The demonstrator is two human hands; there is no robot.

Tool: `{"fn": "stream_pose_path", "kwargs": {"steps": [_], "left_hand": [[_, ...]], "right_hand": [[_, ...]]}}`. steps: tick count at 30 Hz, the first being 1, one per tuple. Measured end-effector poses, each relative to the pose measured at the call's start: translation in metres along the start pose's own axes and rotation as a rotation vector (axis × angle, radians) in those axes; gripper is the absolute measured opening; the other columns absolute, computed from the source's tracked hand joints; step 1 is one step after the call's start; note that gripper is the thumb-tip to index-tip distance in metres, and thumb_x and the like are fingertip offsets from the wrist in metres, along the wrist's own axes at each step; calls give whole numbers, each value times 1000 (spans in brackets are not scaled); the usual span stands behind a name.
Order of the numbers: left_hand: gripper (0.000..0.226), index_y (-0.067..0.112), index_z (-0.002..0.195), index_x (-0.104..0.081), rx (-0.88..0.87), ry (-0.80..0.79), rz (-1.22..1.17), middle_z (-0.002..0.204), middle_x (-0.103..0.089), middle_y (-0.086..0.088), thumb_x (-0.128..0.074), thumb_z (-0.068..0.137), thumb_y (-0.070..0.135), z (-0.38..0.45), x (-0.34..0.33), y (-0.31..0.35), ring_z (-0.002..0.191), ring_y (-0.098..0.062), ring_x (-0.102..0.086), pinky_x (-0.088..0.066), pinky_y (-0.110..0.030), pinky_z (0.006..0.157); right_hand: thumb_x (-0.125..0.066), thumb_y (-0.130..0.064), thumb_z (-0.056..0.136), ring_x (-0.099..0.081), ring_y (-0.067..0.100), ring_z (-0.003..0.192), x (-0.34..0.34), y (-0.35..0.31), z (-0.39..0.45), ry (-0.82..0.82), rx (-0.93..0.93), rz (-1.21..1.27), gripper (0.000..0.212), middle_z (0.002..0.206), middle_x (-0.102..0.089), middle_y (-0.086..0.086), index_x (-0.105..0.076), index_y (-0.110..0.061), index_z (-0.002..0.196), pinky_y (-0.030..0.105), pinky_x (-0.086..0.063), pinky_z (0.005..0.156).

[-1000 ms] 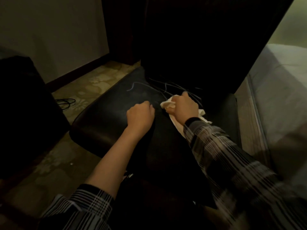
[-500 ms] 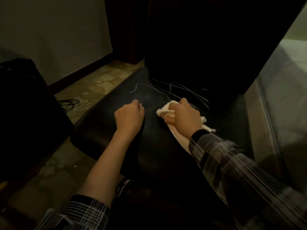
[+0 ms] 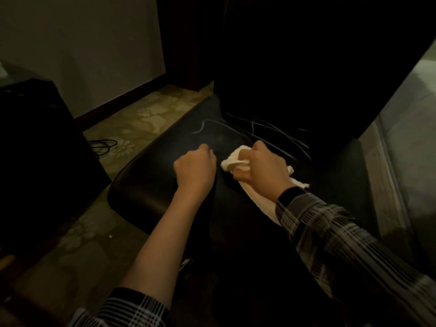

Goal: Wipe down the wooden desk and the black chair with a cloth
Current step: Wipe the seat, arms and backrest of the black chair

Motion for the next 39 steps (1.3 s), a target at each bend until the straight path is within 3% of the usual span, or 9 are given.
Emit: {"fn": "stream_pose_path", "kwargs": {"steps": [7, 12, 16, 20, 22, 24, 26, 29, 39], "left_hand": [[28, 16, 94, -56, 36, -12, -18, 79, -63, -4, -36, 100, 34, 1, 1, -3, 72, -22, -61, -43, -32, 64], [31, 13, 90, -55, 2, 38, -96, 78, -63, -6, -35, 100, 33, 0, 8, -5, 74, -26, -61, -42, -33, 63], [31, 9, 86, -55, 80, 90, -351, 75, -60, -9, -38, 100, 30, 2, 14, -19, 74, -28, -60, -49, -40, 70], [21, 14, 92, -57, 204, 121, -526, 86, -60, -3, -43, 98, 27, 4, 24, -38, 82, -18, -60, -51, -38, 79], [17, 16, 108, -56, 243, 155, -390, 108, -58, -5, -48, 96, 24, 4, 33, -57, 105, -22, -55, -44, -39, 94], [46, 10, 134, -41, 327, 63, -136, 138, -42, -14, -51, 94, 29, 1, 30, -84, 132, -30, -35, -24, -46, 111], [70, 8, 148, -14, 370, -53, -51, 151, -25, -18, -46, 95, 40, -4, 23, -100, 141, -31, -19, -7, -46, 116], [79, 15, 150, 7, 311, -129, -45, 153, -21, -19, -38, 95, 49, -9, 19, -100, 142, -32, -16, -7, -45, 116], [66, 10, 145, -23, 249, -213, 239, 145, -30, -18, -28, 96, 53, -36, 35, -88, 133, -33, -28, -25, -48, 106]], "right_hand": [[-62, -39, 87, -54, 31, 104, -11, 6, 76, 80, -123, -113, 36, 118, -46, 10, -58, -20, 117, 33, -34, 73], [-66, -42, 83, -51, 19, 89, -3, -14, 20, 12, 8, 29, 28, 102, -41, 0, -62, -25, 105, 29, -35, 72], [-67, -42, 81, -51, 16, 87, -3, -15, -8, -68, 53, 91, 18, 98, -42, -4, -58, -31, 91, 28, -33, 71], [-62, -44, 86, -55, 30, 102, -1, -4, 44, 19, -80, -41, 34, 113, -48, 6, -60, -24, 113, 31, -34, 74], [-61, -41, 87, -54, 32, 104, -6, -6, 62, 46, -101, -92, 34, 118, -47, 10, -59, -20, 114, 35, -40, 77], [-62, -38, 88, -53, 31, 106, -8, -9, 62, 63, -113, -106, 35, 121, -45, 11, -58, -20, 117, 37, -42, 80], [-61, -38, 88, -53, 29, 106, -6, -10, 52, 72, -118, -106, 36, 122, -45, 10, -57, -20, 119, 35, -40, 79], [-61, -39, 88, -54, 28, 102, -1, -18, 36, 42, -87, -59, 36, 119, -46, 9, -57, -21, 120, 31, -36, 76], [-66, -45, 83, -45, 12, 82, 6, -44, -25, -9, -33, 159, 27, 96, -39, -6, -63, -26, 101, 26, -32, 74]]}}
Point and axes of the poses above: each hand's wrist, its own z-axis towards the middle knuckle, its own x-axis out of the back of the hand, y = z × x, the point moved 10 cm from there along z, towards the middle knuckle
